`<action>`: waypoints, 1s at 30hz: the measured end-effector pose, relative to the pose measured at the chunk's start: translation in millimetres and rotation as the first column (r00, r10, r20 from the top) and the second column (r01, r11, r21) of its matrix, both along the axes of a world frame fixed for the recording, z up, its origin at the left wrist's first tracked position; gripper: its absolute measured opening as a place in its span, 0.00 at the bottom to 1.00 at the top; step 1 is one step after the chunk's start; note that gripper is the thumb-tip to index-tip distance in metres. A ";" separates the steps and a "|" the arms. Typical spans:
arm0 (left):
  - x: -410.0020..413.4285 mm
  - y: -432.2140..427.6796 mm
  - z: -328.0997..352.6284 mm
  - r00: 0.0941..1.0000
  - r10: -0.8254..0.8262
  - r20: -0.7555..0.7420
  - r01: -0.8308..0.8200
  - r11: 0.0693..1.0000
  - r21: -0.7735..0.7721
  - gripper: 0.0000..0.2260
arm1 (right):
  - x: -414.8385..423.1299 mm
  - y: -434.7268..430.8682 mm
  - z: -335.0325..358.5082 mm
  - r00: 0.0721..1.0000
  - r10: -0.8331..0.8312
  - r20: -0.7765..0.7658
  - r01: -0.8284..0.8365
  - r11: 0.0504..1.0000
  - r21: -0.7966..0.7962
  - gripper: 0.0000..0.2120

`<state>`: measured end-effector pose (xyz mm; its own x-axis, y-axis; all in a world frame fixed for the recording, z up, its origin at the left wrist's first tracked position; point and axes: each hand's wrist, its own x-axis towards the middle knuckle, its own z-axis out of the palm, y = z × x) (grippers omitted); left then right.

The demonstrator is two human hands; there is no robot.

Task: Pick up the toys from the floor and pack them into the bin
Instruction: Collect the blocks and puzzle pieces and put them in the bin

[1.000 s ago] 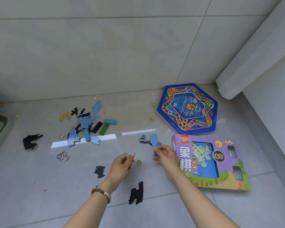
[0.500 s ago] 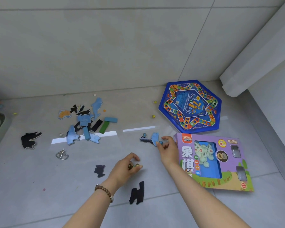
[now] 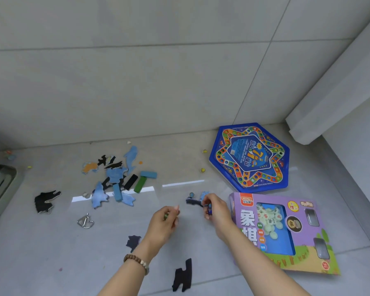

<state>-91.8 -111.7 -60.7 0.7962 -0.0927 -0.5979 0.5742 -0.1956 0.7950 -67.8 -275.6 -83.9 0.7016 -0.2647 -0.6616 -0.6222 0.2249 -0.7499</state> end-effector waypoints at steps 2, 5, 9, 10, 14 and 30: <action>16.0 6.3 15.6 0.992 0.119 -0.051 -0.124 0.984 -0.128 0.14 | 8.5 6.5 5.1 0.991 0.089 0.096 -0.074 0.986 -0.146 0.08; 40.3 14.8 31.4 0.983 0.167 -0.075 -0.177 0.971 -0.158 0.13 | 18.4 12.8 2.7 0.944 0.312 0.106 -0.241 0.875 -0.420 0.06; 64.6 19.0 36.8 0.983 0.173 -0.064 -0.181 0.971 -0.154 0.13 | 27.4 16.4 1.2 0.856 0.504 -0.113 -0.452 0.626 -0.635 0.07; 69.1 18.8 35.9 0.982 0.176 -0.064 -0.184 0.972 -0.149 0.12 | 28.2 16.2 0.5 0.836 0.526 -0.158 -0.485 0.572 -0.661 0.06; 85.0 14.1 30.7 0.976 0.202 -0.087 -0.213 0.965 -0.155 0.12 | 32.5 13.8 -12.5 0.773 0.586 -0.241 -0.560 0.453 -0.694 0.09; 138.5 7.6 25.8 0.975 0.182 -0.124 -0.204 0.959 -0.196 0.13 | 92.4 -12.1 -11.9 0.973 0.044 0.227 0.029 0.951 -0.309 0.06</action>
<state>46.7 -104.2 -34.9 0.7458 -0.0736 -0.6621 0.6661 0.0895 0.7404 24.7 -287.6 -95.8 0.8263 -0.4244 -0.3702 -0.4272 -0.0441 -0.9031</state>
